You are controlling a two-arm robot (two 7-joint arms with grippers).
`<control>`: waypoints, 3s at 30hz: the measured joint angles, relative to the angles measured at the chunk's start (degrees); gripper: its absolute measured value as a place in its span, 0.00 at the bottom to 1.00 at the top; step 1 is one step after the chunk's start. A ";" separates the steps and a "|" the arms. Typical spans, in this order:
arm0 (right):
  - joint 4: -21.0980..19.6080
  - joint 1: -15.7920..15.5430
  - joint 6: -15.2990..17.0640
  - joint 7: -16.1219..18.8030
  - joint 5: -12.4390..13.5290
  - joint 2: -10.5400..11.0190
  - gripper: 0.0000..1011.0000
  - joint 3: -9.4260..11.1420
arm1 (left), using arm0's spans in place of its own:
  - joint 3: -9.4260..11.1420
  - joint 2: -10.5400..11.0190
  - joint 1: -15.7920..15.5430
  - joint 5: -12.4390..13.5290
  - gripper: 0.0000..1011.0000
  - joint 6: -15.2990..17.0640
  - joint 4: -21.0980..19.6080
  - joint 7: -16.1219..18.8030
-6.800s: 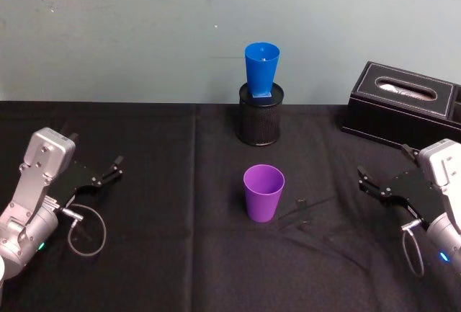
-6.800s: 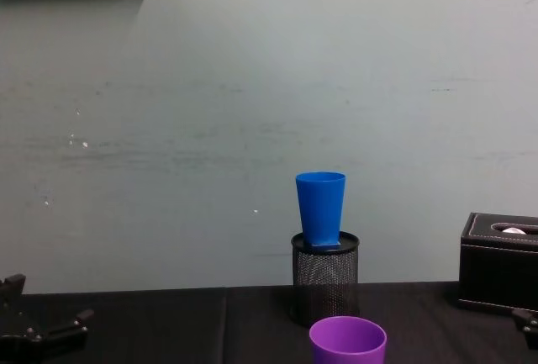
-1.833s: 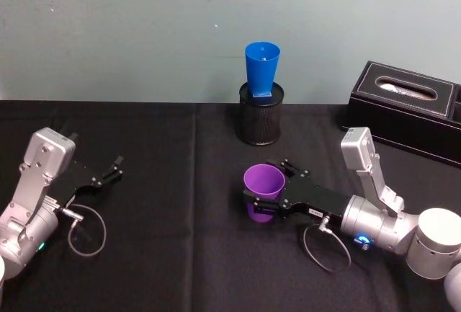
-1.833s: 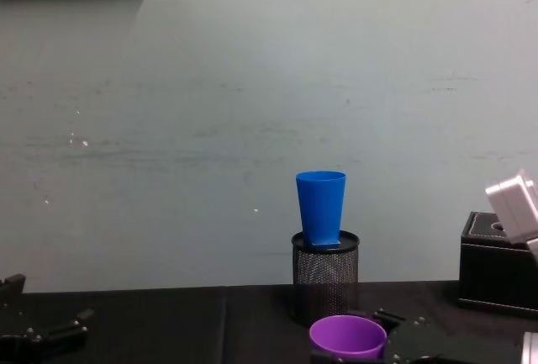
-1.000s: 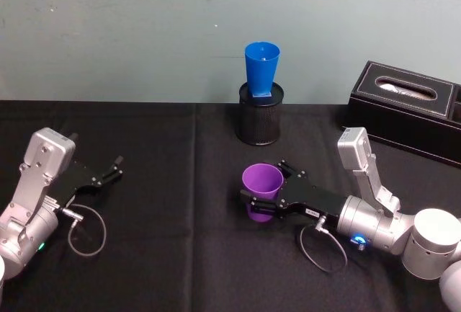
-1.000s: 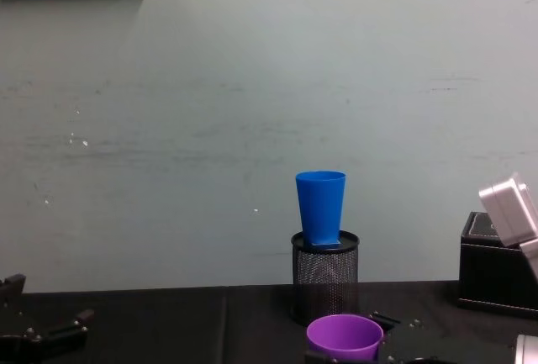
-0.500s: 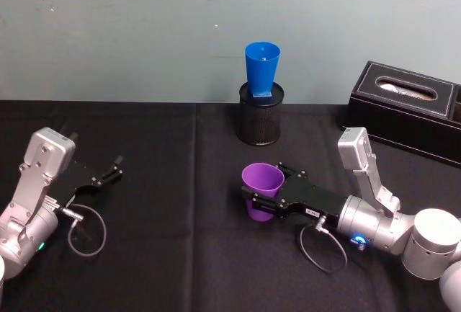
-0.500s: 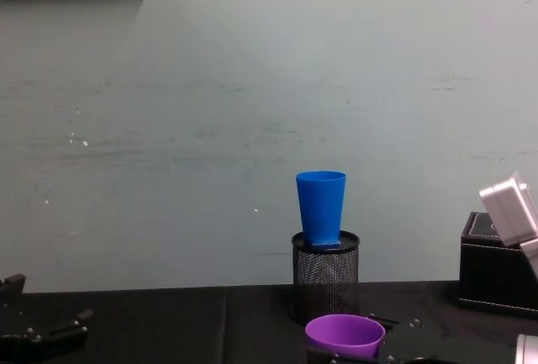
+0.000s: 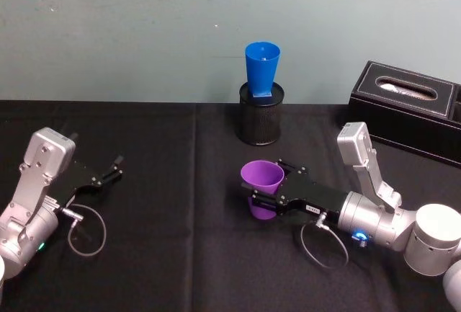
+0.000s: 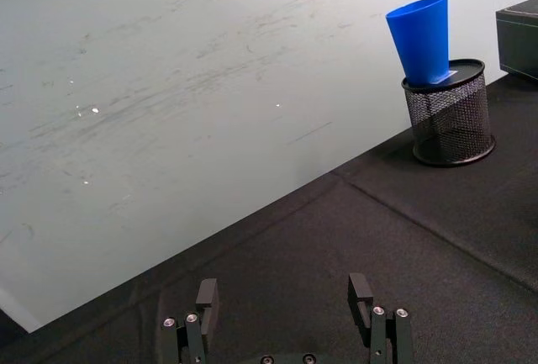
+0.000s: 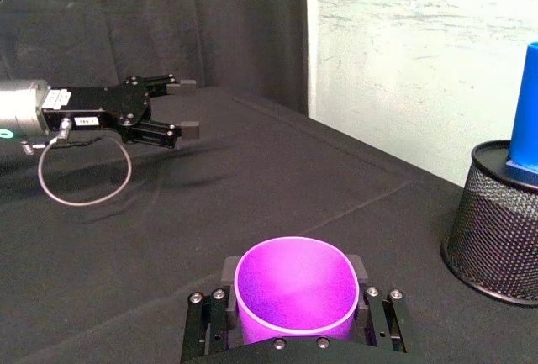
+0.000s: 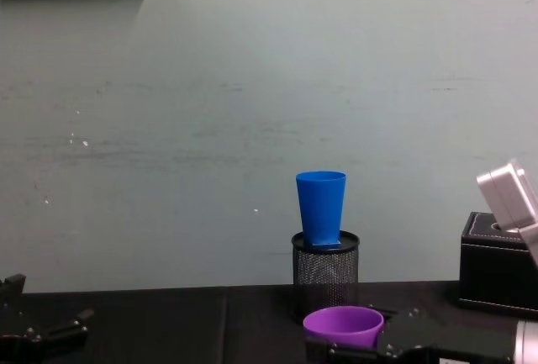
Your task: Pick up one cup with a gripper and tap it against the other cup.
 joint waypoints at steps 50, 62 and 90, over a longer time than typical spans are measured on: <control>-26.08 0.51 16.88 -8.09 7.81 8.76 0.74 -0.36 | 0.00 0.00 0.00 0.00 1.00 0.00 0.00 0.00; -26.23 0.64 17.16 -8.17 7.94 8.91 0.74 -0.55 | 0.00 0.00 0.00 0.00 1.00 0.00 0.00 0.00; -26.07 0.56 16.93 -8.12 7.85 8.81 0.74 -0.44 | 0.00 0.00 0.00 0.00 1.00 0.00 0.00 0.00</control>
